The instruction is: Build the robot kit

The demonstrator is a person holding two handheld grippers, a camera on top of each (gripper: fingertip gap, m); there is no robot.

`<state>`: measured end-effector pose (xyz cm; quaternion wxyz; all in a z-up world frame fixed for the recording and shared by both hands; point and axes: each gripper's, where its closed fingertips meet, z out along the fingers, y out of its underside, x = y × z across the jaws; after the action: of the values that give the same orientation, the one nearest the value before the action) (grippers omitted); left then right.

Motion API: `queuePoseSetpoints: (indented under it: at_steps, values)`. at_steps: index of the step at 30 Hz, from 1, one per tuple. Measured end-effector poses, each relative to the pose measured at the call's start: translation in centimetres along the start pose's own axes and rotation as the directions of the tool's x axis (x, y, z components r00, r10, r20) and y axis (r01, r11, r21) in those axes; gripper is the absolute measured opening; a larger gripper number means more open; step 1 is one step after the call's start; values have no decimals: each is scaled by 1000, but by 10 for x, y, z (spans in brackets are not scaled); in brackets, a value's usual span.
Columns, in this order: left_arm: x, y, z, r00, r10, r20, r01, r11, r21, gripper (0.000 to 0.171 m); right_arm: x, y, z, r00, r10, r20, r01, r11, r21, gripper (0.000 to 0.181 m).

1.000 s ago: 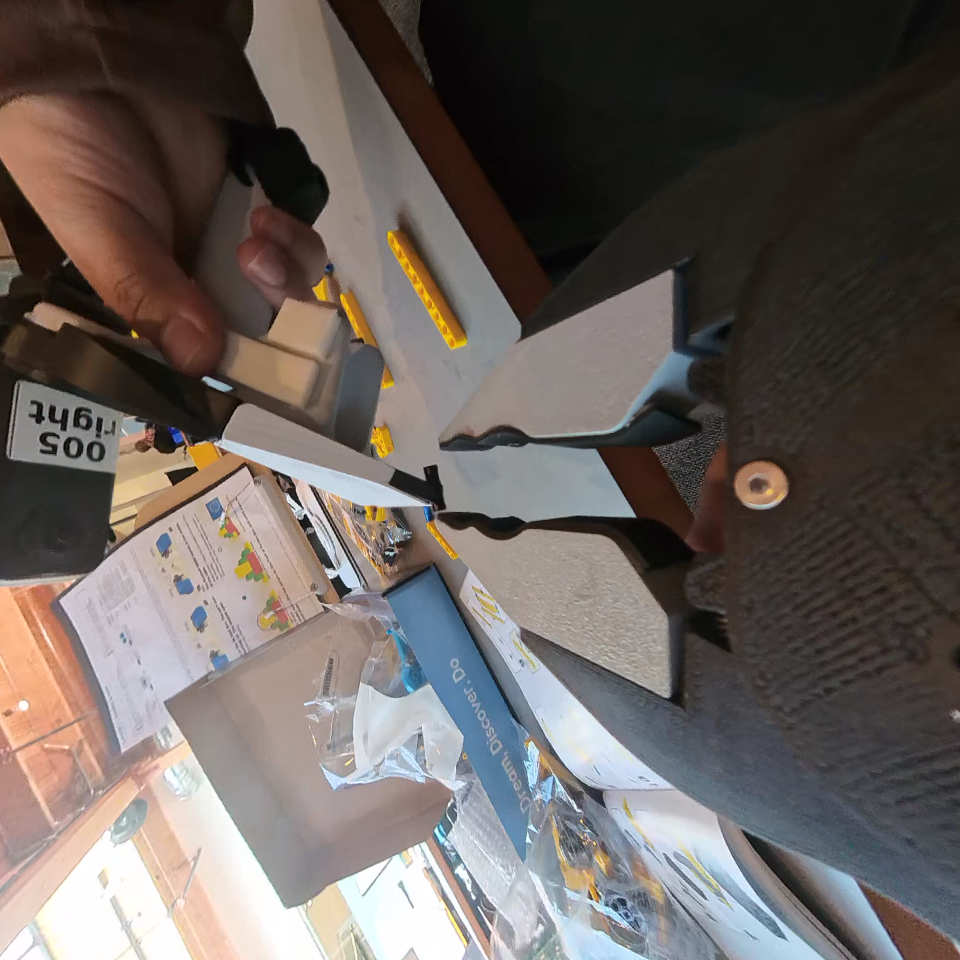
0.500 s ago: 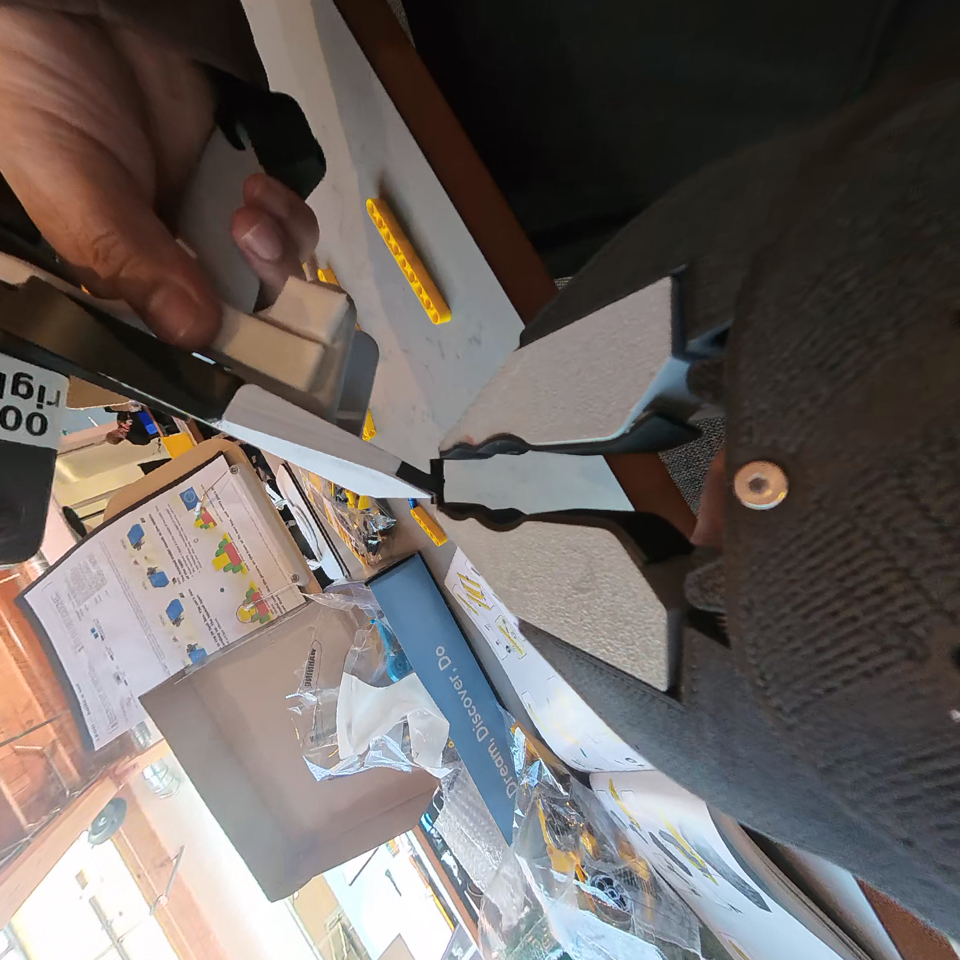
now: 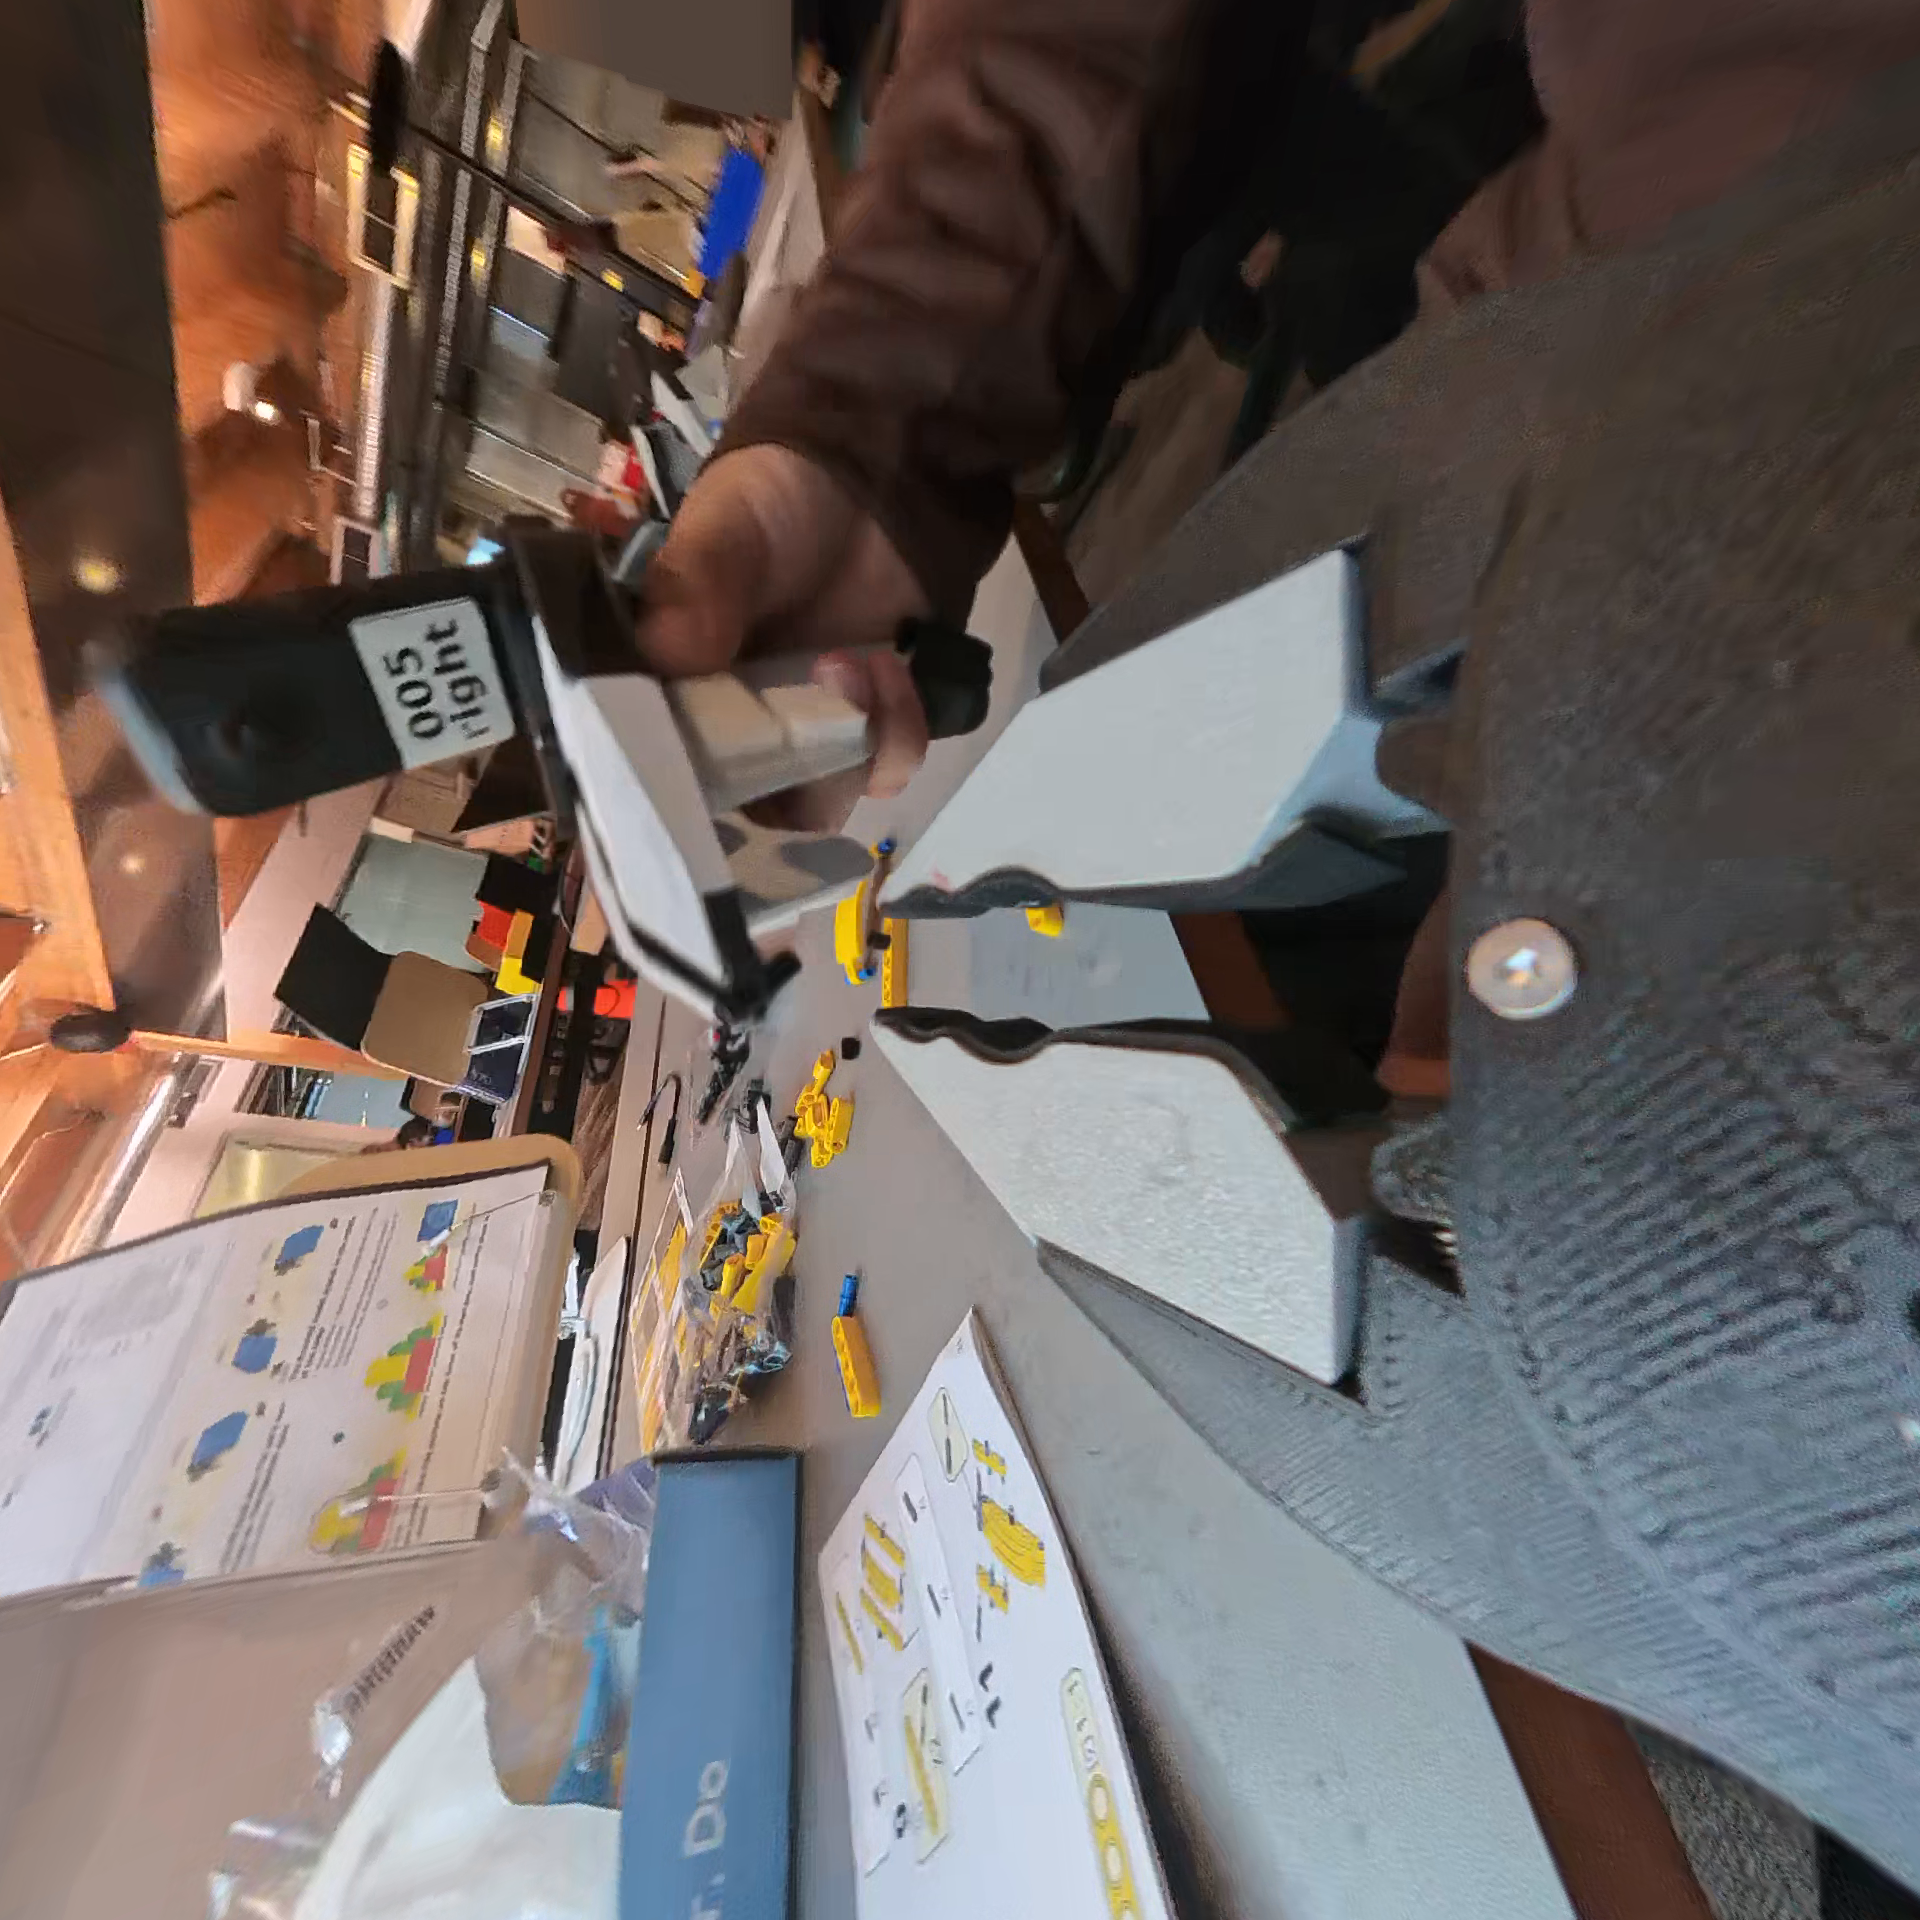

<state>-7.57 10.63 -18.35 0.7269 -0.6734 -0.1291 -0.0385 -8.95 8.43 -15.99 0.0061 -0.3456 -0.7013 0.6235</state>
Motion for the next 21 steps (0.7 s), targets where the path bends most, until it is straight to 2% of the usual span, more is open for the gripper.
queuePoseSetpoints:
  at_steps: [4,7,21]
  values:
    - [-2,-12,-5,984,-150,-98,155,987,50,7,-2,1,4,1000,11,23,-11,1000,19,4]
    - [1,-15,-7,966,-208,-151,220,973,67,6,0,5,6,1000,2,16,-3,1000,14,4]
    - [-2,-17,-8,946,-276,-170,292,953,78,2,1,5,6,1000,-4,11,3,999,35,4]
